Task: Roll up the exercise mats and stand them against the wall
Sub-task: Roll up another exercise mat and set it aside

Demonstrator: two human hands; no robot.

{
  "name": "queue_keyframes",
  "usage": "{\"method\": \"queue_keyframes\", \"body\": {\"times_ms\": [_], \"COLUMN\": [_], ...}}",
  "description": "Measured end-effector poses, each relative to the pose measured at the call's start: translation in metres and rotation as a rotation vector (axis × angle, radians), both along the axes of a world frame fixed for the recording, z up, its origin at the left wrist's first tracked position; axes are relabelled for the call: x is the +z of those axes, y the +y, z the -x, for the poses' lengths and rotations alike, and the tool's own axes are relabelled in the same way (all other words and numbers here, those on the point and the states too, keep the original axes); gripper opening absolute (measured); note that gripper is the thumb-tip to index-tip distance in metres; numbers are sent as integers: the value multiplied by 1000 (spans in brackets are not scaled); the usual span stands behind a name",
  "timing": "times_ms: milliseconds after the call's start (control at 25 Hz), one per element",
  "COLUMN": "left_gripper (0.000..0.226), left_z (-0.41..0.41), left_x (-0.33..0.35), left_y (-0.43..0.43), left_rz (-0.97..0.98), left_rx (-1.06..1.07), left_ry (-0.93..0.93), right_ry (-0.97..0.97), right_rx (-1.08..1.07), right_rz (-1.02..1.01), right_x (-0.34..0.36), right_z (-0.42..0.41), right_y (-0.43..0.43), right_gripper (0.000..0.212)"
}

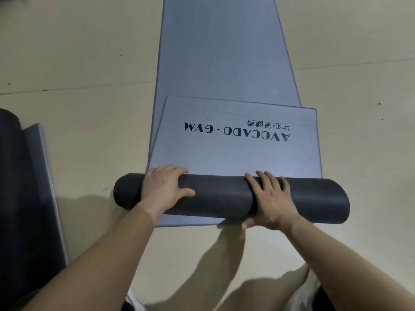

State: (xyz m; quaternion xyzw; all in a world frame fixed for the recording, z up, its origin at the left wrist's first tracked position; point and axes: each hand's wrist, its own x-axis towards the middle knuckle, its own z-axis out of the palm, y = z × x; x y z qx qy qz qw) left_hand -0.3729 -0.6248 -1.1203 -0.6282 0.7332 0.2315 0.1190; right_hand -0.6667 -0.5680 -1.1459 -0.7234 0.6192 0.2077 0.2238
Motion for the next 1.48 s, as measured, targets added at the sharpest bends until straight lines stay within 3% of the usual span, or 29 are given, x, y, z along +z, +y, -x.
{"method": "queue_keyframes", "body": {"times_ms": [40, 80, 160, 240, 360, 480, 600, 880, 1040, 1120, 1200, 1280, 1320, 1360, 1480], "left_gripper": [69, 82, 125, 142, 145, 142, 129, 127, 121, 114, 101, 72, 69, 81, 128], "left_z": [0, 4, 15, 22, 17, 11, 17, 17, 19, 9, -1, -4, 2, 11, 33], "left_x": [-3, -9, -28, -39, -44, -52, -45, -17, -3, -3, 1, 3, -1, -4, -32], "left_y": [22, 40, 34, -12, -71, -67, -67, 30, -6, -26, -28, -5, 11, 27, 23], "left_rz": [229, 301, 166, 39, 33, 186, 217, -225, -534, -623, -471, -5, 193, 244, 98], "left_rx": [-33, -62, -123, -128, -194, -345, -345, -362, -281, -139, 62, 133, 53, -36, -97], "left_ry": [-71, -135, -215, -216, -150, -193, -208, -187, -69, 33, 135, 91, 25, -21, -146], "right_ry": [7, 26, 39, 58, 164, 145, 201, 102, 158, 175, 119, 26, -2, -28, -30], "right_rx": [-15, -20, -53, -45, 9, 52, 84, 200, 16, -36, -39, -35, -33, -29, 37], "right_rz": [6, 29, 160, 301, 309, 406, 309, -19, 122, 74, 25, 49, 27, 18, 133], "right_x": [6, 10, 5, -13, -44, -50, -28, 13, 19, 19, 21, 21, 26, 31, 24], "right_z": [1, 2, 3, 7, 21, 32, 32, 27, 3, -9, -6, 1, 4, 5, 20], "right_y": [-29, -51, -66, -44, -42, -77, -87, -6, 56, 63, 29, -32, -61, -83, -111], "right_gripper": [146, 145, 130, 117, 140, 139, 134, 124, 133, 146, 150, 150, 150, 149, 134]}}
